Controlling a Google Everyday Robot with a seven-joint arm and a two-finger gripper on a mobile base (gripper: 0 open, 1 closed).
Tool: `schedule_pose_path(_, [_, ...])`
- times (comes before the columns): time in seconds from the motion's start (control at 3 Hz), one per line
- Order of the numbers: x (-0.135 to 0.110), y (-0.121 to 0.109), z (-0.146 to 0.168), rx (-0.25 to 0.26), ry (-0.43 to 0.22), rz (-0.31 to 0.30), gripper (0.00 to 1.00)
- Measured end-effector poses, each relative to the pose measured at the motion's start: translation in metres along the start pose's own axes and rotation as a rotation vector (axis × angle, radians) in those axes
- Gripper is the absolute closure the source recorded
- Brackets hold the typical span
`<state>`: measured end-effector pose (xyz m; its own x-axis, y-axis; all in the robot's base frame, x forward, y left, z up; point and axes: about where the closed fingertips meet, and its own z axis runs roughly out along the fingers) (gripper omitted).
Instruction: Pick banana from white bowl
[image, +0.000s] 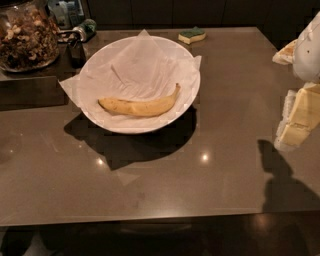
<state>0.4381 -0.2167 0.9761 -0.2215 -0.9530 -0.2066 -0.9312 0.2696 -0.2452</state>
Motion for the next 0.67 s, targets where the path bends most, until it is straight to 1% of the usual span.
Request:
schedule_pose_path(0.33, [-0.0001, 0.0000, 0.0000, 0.000, 0.000, 0.000, 0.00])
schedule_pose_path(0.67, [-0.0082, -0.0030, -0.0009, 0.005, -0.025, -0.011, 0.00])
